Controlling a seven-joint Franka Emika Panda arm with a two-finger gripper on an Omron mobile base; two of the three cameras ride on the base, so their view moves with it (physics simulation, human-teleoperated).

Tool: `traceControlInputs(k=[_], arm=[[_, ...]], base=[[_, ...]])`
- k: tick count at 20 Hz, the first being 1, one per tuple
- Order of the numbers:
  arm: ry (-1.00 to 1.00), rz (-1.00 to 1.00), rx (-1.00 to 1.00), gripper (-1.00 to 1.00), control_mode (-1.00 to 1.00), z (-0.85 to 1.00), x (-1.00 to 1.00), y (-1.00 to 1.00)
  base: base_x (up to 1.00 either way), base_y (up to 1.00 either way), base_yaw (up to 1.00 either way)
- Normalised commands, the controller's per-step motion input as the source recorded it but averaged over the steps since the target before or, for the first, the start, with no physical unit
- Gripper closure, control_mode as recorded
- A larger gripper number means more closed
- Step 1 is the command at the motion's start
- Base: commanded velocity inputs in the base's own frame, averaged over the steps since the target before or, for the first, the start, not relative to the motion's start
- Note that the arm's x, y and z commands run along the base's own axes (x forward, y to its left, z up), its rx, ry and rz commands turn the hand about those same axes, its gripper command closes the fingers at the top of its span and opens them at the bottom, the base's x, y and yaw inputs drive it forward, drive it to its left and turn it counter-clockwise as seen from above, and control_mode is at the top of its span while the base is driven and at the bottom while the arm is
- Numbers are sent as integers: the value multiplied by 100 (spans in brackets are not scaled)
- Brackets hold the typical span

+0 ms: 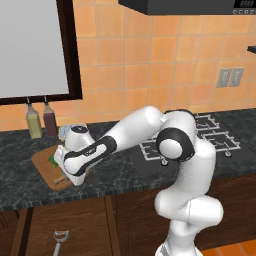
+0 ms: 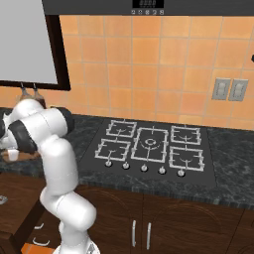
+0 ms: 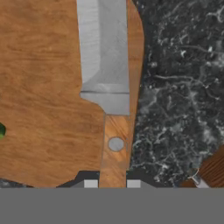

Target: Place the appropriate cutting tool for cutting the broccoli skin on the cutting board.

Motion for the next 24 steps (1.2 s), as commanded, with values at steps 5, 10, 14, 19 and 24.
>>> traceControlInputs(k=[5, 10, 14, 19, 24], arm=[[1, 0, 0, -100, -100, -6, 21, 31], [0, 0, 0, -100, -100, 0, 1, 11], [0, 0, 0, -100, -100, 24, -14, -14], [-7, 0, 6, -100, -100, 34, -59, -59], [-2, -2, 8, -100, -100, 35, -53, -64]], base=[[0, 0, 0], [0, 0, 0], [0, 0, 0], [0, 0, 0], [0, 0, 0]])
